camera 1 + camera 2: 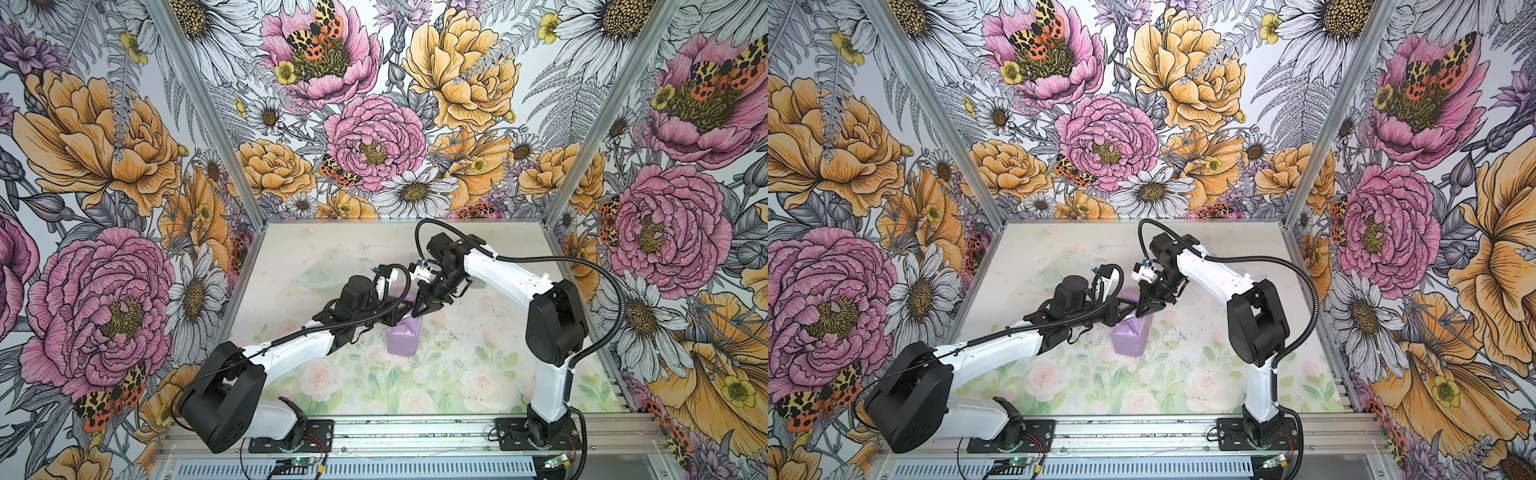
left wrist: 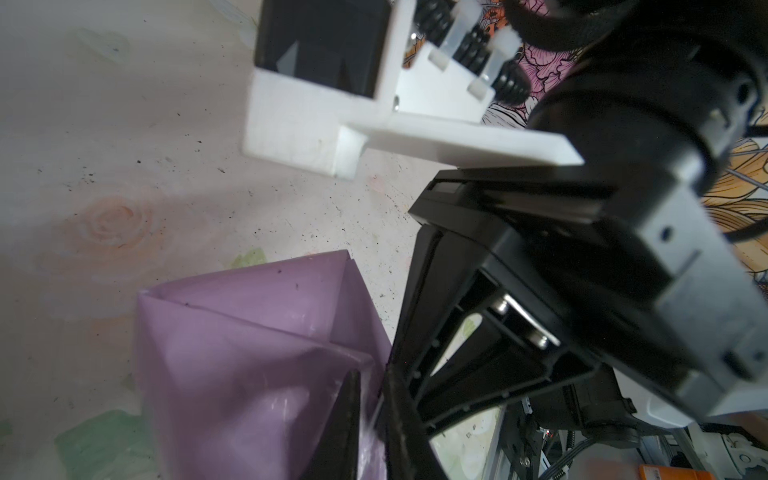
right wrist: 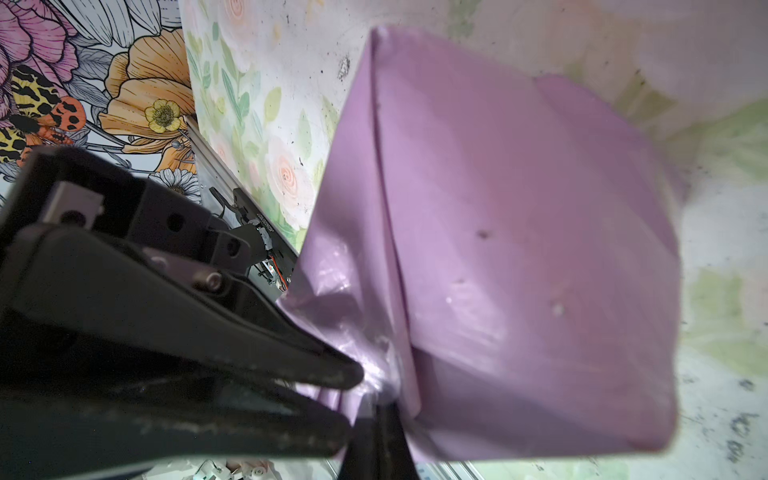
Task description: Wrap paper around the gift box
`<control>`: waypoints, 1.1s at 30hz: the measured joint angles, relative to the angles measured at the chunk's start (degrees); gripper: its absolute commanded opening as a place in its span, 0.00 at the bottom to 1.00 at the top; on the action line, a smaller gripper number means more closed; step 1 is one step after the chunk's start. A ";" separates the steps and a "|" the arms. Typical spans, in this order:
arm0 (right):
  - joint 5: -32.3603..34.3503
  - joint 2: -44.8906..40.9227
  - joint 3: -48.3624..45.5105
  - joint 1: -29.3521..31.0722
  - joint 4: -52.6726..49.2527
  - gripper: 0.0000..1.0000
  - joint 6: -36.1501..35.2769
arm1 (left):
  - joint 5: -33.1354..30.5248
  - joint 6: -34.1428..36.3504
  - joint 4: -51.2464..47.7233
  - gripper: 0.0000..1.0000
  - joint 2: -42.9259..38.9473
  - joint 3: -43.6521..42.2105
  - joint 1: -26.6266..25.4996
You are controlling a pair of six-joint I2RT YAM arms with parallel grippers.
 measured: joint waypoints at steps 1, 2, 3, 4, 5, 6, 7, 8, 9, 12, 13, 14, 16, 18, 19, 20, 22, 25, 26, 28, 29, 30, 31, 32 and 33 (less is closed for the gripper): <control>-0.02 0.00 -0.04 0.00 -0.02 0.00 0.13 | -0.11 0.04 -0.04 0.12 0.28 0.00 0.00; -0.11 -0.02 -0.13 -0.02 0.00 0.00 0.17 | -0.24 0.07 -0.11 0.11 0.57 0.00 0.00; -0.24 -0.07 -0.28 -0.02 0.00 0.00 0.17 | -0.48 0.17 -0.28 0.11 0.85 0.00 0.00; -0.26 -0.13 -0.39 -0.02 0.02 0.00 0.20 | -0.68 0.17 -0.39 0.10 1.11 0.00 0.00; -0.26 -0.22 -0.55 -0.02 0.02 0.00 0.20 | -0.83 0.17 -0.35 0.09 1.36 0.00 0.00; -0.26 -0.26 -0.74 0.00 -0.04 0.00 0.24 | -0.85 0.17 -0.22 0.09 1.62 0.00 0.00; -0.39 -0.28 -0.83 -0.02 -0.04 0.00 0.35 | -0.85 0.17 -0.11 0.08 1.77 0.00 0.00; -0.48 -0.33 -0.96 -0.02 -0.02 0.00 0.48 | -0.85 0.20 0.04 0.07 1.92 0.00 0.00; -0.50 -0.42 -1.03 -0.02 -0.04 0.00 0.63 | -0.85 0.17 0.28 0.06 2.19 0.07 -0.02; -0.39 -0.74 -1.36 -0.02 -0.07 0.05 1.09 | -0.90 0.17 0.92 0.05 2.91 0.37 -0.33; -0.37 -0.85 -1.44 -0.02 -0.07 0.09 1.38 | -0.90 0.17 0.92 0.05 3.04 0.44 -0.37; -0.17 -1.01 -1.51 -0.02 -0.09 0.12 1.60 | -0.90 0.17 0.96 0.05 3.17 0.57 -0.37; 0.07 -1.44 -1.55 -0.02 -0.09 0.18 2.29 | -0.90 0.17 1.03 0.05 3.43 0.79 -0.37; 0.61 -2.05 -1.60 -0.02 -0.17 0.24 2.82 | -0.87 0.20 1.14 0.05 3.72 0.98 -0.50; 0.92 -2.27 -1.62 -0.02 -0.24 0.25 3.17 | -0.98 0.20 1.14 0.04 3.89 1.09 -0.55; 1.16 -2.51 -1.66 -0.02 -0.24 0.26 3.30 | -1.03 0.22 1.16 0.04 4.09 1.29 -0.55; 1.84 -2.86 -1.68 -0.02 -0.26 0.26 3.63 | -1.05 0.22 1.14 0.04 4.52 1.70 -0.63; 3.10 -3.43 -1.77 -0.13 -0.35 0.26 4.22 | -1.11 0.26 1.05 0.03 4.70 1.90 -0.70; 3.56 -3.69 -1.77 -0.15 -0.46 0.27 4.57 | -1.11 0.35 1.03 0.03 4.72 1.92 -0.72; 4.46 -4.24 -1.77 -0.48 -0.61 0.27 4.98 | -1.22 0.42 0.87 0.03 4.72 1.99 -0.74; 4.90 -4.50 -1.77 -0.52 -0.72 0.27 5.16 | -1.25 0.46 0.83 0.03 4.72 2.01 -0.74; 5.40 -4.76 -1.77 -0.55 -0.76 0.27 5.35 | -1.25 0.61 0.74 0.03 4.72 2.01 -0.74; 5.75 -4.94 -1.77 -0.74 -0.81 0.27 5.62 | -1.25 0.63 0.70 0.03 4.72 2.03 -0.74; 6.16 -5.09 -1.77 -0.79 -0.92 0.27 5.81 | -1.25 0.66 0.68 0.03 4.72 2.05 -0.74; 6.56 -5.18 -1.77 -0.79 -0.96 0.28 5.99 | -1.25 0.68 0.66 0.03 4.72 2.08 -0.74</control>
